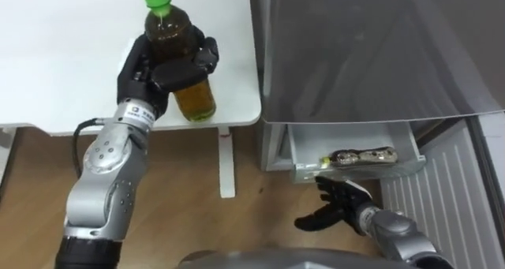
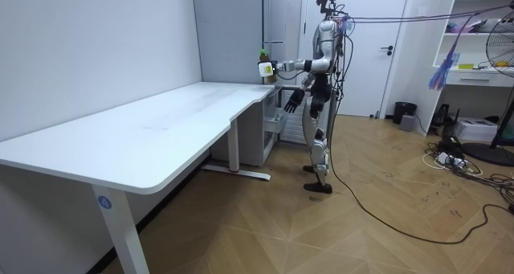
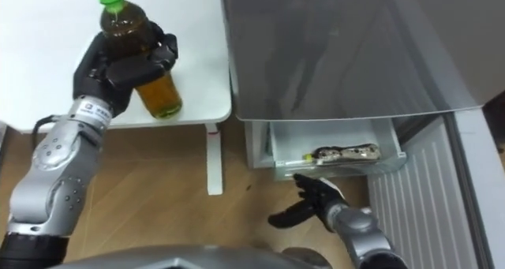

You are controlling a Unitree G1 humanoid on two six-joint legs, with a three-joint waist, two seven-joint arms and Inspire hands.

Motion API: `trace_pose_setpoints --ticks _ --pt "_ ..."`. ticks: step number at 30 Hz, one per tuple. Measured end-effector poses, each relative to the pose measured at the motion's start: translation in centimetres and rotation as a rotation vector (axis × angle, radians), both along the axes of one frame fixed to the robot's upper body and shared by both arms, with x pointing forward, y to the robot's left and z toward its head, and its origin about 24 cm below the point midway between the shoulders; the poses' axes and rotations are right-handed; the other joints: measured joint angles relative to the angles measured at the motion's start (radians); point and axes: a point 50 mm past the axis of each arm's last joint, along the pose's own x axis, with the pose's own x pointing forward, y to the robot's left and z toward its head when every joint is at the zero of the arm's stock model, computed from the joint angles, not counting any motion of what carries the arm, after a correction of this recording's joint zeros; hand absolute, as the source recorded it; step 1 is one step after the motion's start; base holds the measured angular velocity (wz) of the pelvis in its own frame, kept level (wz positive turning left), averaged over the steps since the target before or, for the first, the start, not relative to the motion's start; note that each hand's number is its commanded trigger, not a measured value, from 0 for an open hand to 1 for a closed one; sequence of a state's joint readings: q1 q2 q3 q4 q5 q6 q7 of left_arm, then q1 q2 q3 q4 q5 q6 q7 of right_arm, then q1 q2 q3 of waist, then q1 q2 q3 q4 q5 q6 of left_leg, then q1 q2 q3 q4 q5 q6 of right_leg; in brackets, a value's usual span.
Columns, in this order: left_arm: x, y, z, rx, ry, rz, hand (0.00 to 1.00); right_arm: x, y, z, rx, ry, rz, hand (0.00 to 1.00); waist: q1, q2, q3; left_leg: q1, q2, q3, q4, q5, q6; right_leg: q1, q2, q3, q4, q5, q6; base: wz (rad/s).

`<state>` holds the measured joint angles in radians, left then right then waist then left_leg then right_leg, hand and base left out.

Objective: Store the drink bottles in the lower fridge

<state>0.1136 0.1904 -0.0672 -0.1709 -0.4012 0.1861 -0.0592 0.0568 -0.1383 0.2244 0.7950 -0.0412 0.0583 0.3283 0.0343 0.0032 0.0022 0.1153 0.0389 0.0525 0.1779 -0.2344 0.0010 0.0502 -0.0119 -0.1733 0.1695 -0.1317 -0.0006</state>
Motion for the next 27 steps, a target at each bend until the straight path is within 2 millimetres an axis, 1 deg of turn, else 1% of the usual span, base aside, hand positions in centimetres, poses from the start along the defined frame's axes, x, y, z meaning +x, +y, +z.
trace_pose_setpoints --ticks 1,4,6,9,15,19,21,24,27 --pt "0.0 -0.3 -0.1 -0.003 0.004 -0.015 1.00 0.1 0.2 0.1 0.010 -0.002 0.013 0.00 0.000 0.000 0.0001 -0.001 0.000 0.000 0.002 0.000 0.000 0.001 -0.001 -0.001 0.000 0.000 0.000 0.04" --pt "-0.3 -1.2 -1.2 -0.015 0.046 -0.089 1.00 0.6 1.3 0.7 0.054 -0.016 0.095 0.00 0.005 -0.001 0.0013 0.000 0.000 0.003 0.004 0.000 0.000 0.003 -0.002 0.004 0.003 0.000 0.000 -0.04" --pt "-0.9 -1.7 -2.4 -0.021 0.095 -0.120 1.00 1.0 2.3 1.3 0.102 -0.027 0.161 0.00 0.002 -0.006 0.0053 0.000 -0.003 0.008 0.010 0.000 0.000 0.001 -0.001 0.004 0.006 -0.001 -0.001 -0.04" --pt "-1.4 -2.3 -3.0 -0.031 0.122 -0.162 1.00 1.3 3.0 1.9 0.151 -0.030 0.221 0.00 0.004 -0.009 0.0076 -0.001 -0.002 0.011 0.011 0.000 0.000 0.000 -0.001 0.002 0.007 -0.002 -0.002 0.00" --pt "-1.6 -2.7 -3.0 -0.045 0.117 -0.219 1.00 1.9 4.4 3.1 0.235 -0.056 0.319 0.00 0.006 -0.008 0.0075 -0.008 0.000 0.011 0.009 0.000 0.000 0.000 -0.001 -0.008 0.005 -0.004 -0.004 0.04" --pt "-1.8 -3.2 -3.1 -0.046 0.125 -0.242 1.00 2.0 5.0 3.4 0.294 -0.060 0.324 0.00 0.010 -0.009 0.0071 -0.016 0.000 0.017 0.014 0.000 0.000 -0.003 -0.002 -0.006 0.005 -0.004 -0.003 0.00" --pt "-1.9 -3.6 -3.2 -0.066 0.133 -0.261 1.00 2.6 5.6 4.3 0.351 -0.093 0.335 0.00 0.015 -0.010 0.0067 -0.025 0.001 0.024 0.019 0.000 0.000 -0.023 -0.003 -0.004 0.018 -0.004 -0.003 -0.04" --pt "-2.2 -4.3 -3.7 -0.073 0.155 -0.297 1.00 3.1 6.5 5.5 0.425 -0.139 0.349 0.00 0.017 -0.010 0.0069 -0.017 0.001 0.023 0.019 0.000 0.000 -0.013 -0.003 -0.007 0.016 -0.004 -0.003 0.00" --pt "-2.4 -4.5 -3.8 -0.076 0.157 -0.333 1.00 3.4 6.8 6.0 0.466 -0.152 0.343 0.00 0.016 -0.011 0.0075 -0.015 0.001 0.021 0.019 0.000 0.000 -0.008 -0.004 -0.007 0.016 -0.004 -0.003 0.04"
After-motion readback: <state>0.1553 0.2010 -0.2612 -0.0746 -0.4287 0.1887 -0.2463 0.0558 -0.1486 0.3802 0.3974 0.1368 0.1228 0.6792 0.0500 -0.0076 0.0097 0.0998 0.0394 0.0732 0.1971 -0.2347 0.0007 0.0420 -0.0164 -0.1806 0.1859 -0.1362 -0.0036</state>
